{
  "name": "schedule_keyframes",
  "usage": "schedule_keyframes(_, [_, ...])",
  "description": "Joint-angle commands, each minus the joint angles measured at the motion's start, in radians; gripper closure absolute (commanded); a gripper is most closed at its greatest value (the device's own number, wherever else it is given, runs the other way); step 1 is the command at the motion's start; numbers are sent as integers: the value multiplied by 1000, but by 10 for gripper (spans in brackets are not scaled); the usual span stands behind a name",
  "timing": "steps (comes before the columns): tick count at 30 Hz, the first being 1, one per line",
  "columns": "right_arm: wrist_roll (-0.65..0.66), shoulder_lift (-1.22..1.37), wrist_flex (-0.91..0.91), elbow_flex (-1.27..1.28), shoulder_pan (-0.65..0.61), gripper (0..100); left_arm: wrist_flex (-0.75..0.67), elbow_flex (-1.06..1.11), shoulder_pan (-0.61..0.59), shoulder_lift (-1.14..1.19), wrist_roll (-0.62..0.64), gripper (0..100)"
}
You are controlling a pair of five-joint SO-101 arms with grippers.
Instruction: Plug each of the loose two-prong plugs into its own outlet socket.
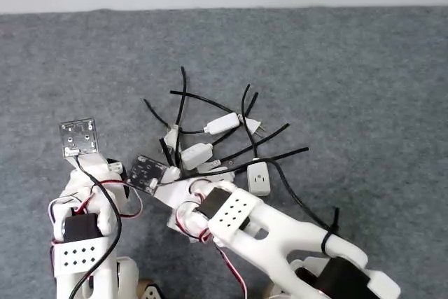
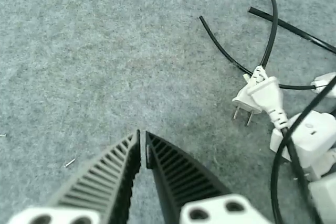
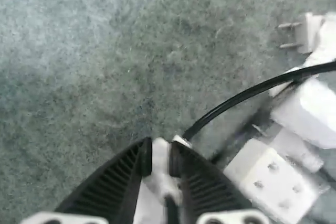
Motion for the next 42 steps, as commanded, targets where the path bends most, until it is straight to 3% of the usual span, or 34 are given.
schedule_keyframes(1, [-104, -2, 31, -25, -22, 824, -26, -8, 2, -17, 11, 988])
schedule_keyframes(8, [-196, -1, 35, -32, -88, 794, -26, -8, -3, -17, 9, 988])
schedule_keyframes(24, [-127, 122, 168, -106, -82, 796, -26, -7, 0, -17, -43, 987])
schedule_keyframes(28, [-121, 185, 232, -190, -76, 947, -26, -7, 0, -17, -43, 987])
schedule_keyframes(29, [-101, 183, 236, -199, -67, 994, -26, -7, 0, -17, -43, 987])
schedule_keyframes(34, [-64, 65, 282, -206, 10, 991, -26, -7, 0, -17, -40, 987])
schedule_keyframes(42, [-11, -458, 493, -209, 269, 991, -26, -7, 2, -14, -38, 987])
